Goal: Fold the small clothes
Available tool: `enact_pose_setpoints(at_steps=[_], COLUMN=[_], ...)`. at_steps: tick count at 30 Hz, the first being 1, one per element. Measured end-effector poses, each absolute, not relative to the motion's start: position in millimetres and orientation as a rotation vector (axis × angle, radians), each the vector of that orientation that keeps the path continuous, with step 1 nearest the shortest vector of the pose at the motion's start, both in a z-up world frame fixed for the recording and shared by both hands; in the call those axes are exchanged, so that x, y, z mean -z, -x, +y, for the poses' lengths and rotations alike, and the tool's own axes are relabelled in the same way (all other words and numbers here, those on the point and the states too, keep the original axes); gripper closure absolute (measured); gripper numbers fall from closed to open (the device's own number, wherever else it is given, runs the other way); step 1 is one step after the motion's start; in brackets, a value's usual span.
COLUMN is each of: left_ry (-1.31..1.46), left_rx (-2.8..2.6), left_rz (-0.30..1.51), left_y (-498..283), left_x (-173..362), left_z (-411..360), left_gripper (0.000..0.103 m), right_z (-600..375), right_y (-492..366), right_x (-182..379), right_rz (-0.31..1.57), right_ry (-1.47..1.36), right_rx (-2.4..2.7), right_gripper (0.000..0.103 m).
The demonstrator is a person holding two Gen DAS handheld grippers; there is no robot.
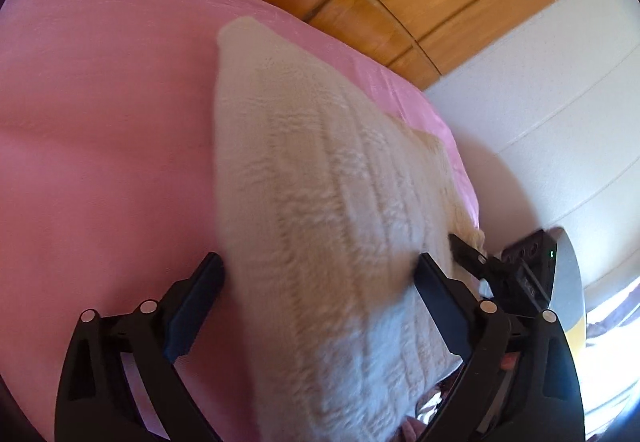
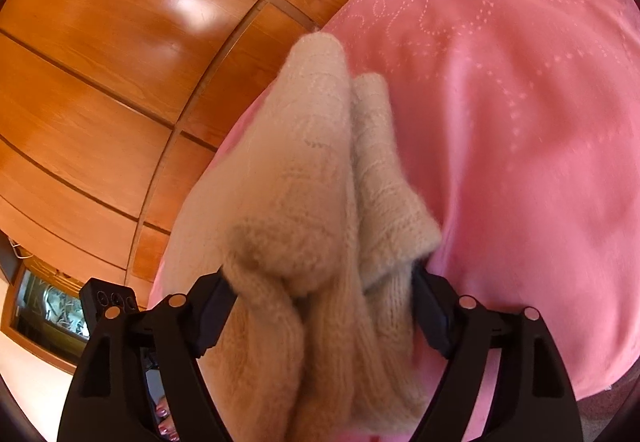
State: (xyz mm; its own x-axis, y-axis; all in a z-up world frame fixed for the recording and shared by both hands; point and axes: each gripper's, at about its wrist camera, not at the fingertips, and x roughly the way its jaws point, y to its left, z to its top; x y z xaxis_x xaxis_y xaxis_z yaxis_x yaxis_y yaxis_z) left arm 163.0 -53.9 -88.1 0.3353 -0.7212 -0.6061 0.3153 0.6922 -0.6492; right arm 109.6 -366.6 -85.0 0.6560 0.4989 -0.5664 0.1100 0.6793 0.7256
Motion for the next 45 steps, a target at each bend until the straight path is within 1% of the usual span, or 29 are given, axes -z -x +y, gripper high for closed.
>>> enact_pose_setpoints(at_steps=[1,2,3,4,5,8,11,19,24,31,35,38,41,43,45], left_ry=[0.422,0.392,0.364,0.327,0.295,0.202,0.132,0.048,-0.032,-0.048,-0.047,-0.083,-0.087,-0.069,-0.024], left_rx=[0.704,0.697,0.686,0.675,0.665,0.64,0.615,0.526,0.448,0.342,0.268,0.205,0.156,0.135,0.107], left_rz=[1.01,0.993,0.969,0.938,0.914,0.839,0.768,0.605,0.505,0.428,0.359,0.297,0.34,0.433,0.571], left_y=[-159,-156,-152,-146,-141,-125,-112,-94,-90,-120,-150,-171,-202,-225,-248], left_x=[85,81,77,73,71,62,54,29,18,7,2,10,30,50,72], left_z=[-57,-60,-61,-62,-63,-66,-66,-44,-26,3,9,6,3,5,11], left_gripper=[0.024,0.033,0.036,0.044,0.049,0.057,0.062,0.065,0.065,0.065,0.065,0.065,0.065,0.065,0.063], right_z=[-365,-363,-360,-357,-354,-341,-333,-300,-269,-217,-190,-175,-166,-165,-167], right_y=[-114,-116,-117,-116,-117,-111,-108,-93,-107,-147,-178,-204,-236,-257,-283], right_x=[84,84,83,81,77,64,57,41,36,26,14,14,22,32,52], right_rz=[0.847,0.851,0.853,0.85,0.846,0.828,0.808,0.73,0.703,0.689,0.599,0.536,0.515,0.526,0.599], right_ry=[-0.807,-0.798,-0.787,-0.761,-0.728,-0.603,-0.559,-0.454,-0.432,-0.355,-0.255,-0.183,-0.144,-0.114,-0.103], right_rx=[-0.248,-0.255,-0.27,-0.28,-0.279,-0.268,-0.247,-0.297,-0.377,-0.449,-0.467,-0.473,-0.451,-0.418,-0.361], right_gripper=[0.037,0.045,0.048,0.051,0.053,0.058,0.06,0.063,0.064,0.064,0.064,0.064,0.064,0.064,0.062])
